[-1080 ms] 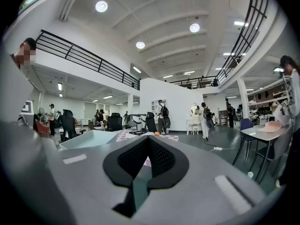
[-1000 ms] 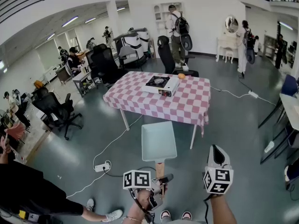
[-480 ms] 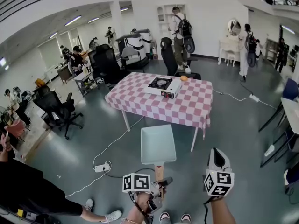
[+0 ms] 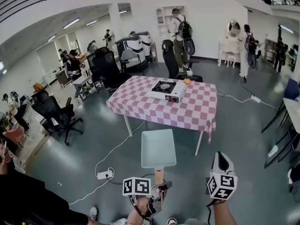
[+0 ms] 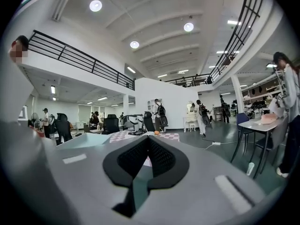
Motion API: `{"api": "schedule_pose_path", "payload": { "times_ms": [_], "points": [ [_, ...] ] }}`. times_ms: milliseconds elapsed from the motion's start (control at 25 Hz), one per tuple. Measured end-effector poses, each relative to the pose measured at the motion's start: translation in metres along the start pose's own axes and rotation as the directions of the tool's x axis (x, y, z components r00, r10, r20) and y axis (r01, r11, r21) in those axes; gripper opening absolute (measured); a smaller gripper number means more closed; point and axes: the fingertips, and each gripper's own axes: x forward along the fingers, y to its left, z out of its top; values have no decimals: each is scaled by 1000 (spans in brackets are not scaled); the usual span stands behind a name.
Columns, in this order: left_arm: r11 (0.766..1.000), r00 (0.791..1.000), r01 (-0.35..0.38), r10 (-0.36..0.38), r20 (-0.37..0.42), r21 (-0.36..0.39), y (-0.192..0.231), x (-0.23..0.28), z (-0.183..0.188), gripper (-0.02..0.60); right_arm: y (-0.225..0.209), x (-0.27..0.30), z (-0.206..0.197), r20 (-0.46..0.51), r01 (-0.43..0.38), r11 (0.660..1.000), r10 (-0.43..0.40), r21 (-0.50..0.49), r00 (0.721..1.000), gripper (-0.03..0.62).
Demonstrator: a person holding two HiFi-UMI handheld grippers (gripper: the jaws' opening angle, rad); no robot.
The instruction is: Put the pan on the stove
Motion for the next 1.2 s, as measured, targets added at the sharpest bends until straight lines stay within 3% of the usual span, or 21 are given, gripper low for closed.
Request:
{"api": "schedule_pose_path", "payload": {
  "times_ms": [440, 1200],
  "points": [
    [1000, 1000, 6, -6, -13, -6, 23, 10, 61, 23, 6, 49, -8, -36, 46, 999, -46, -5, 998, 9],
    [999, 997, -43, 44, 65, -9, 24, 108, 239, 23, -20, 273, 26, -21, -51, 999, 51, -5, 999, 9]
  ]
}}
